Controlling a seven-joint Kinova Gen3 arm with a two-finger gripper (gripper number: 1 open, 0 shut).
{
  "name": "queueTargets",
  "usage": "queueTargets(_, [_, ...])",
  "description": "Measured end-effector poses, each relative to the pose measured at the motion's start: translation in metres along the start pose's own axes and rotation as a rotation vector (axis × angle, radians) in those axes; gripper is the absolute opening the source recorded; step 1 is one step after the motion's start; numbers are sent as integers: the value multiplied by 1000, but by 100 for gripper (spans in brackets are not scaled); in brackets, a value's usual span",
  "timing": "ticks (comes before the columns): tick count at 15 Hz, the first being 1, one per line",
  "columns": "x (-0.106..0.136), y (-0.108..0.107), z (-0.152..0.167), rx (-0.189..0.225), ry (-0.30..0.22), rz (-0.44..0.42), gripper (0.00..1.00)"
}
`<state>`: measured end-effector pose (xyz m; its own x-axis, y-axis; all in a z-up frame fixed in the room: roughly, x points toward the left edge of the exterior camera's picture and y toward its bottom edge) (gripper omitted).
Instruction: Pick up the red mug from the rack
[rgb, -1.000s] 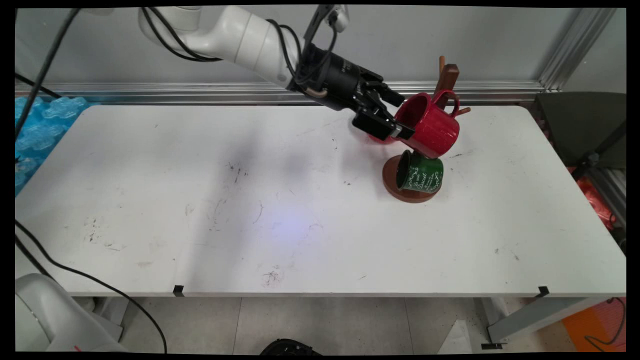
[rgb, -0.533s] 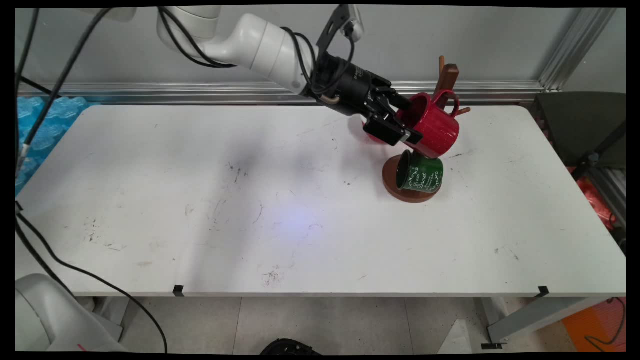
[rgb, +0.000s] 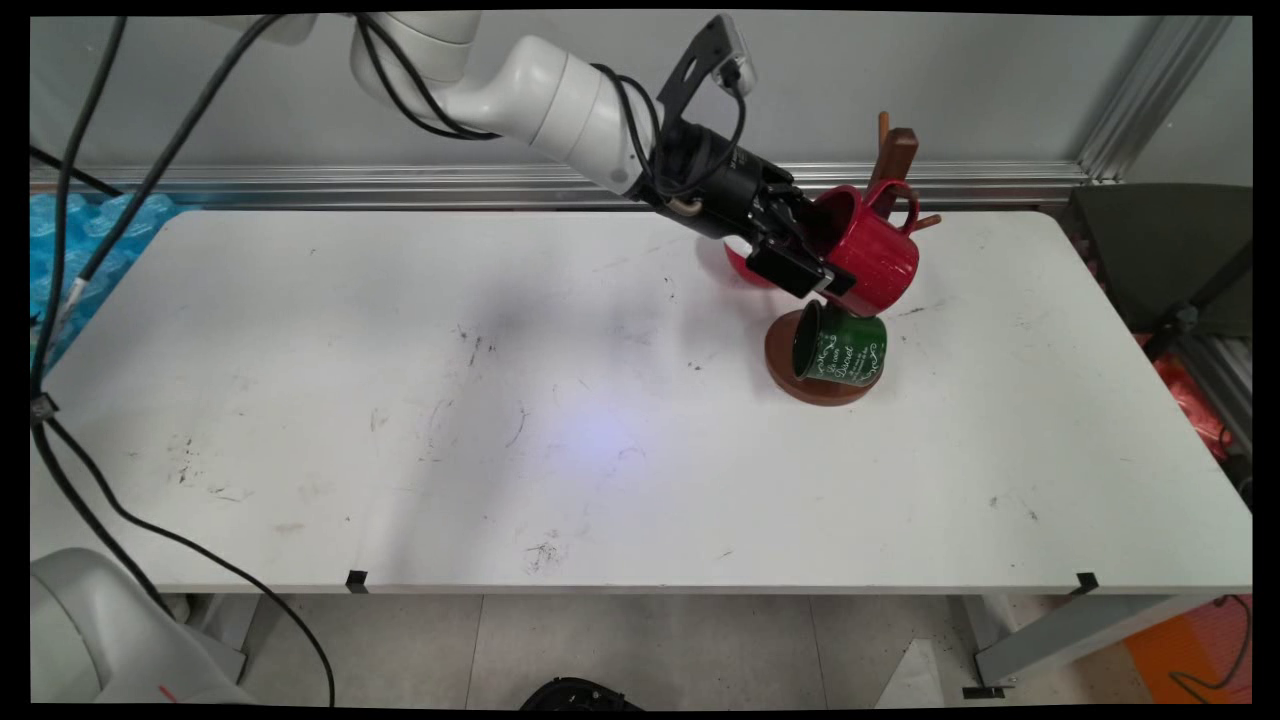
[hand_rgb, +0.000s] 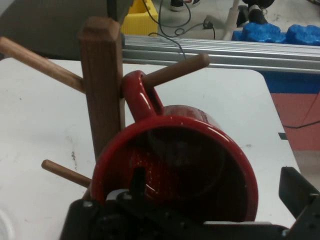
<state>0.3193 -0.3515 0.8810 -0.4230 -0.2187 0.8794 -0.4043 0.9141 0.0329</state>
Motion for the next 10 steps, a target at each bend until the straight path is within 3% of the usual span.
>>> queueTargets(7, [1,0,10,-2,-20,-24,100])
queueTargets(8, [1,1,11,-3,-23,-28,0])
queueTargets(10, [1,2,12,-5,-28,-33,0])
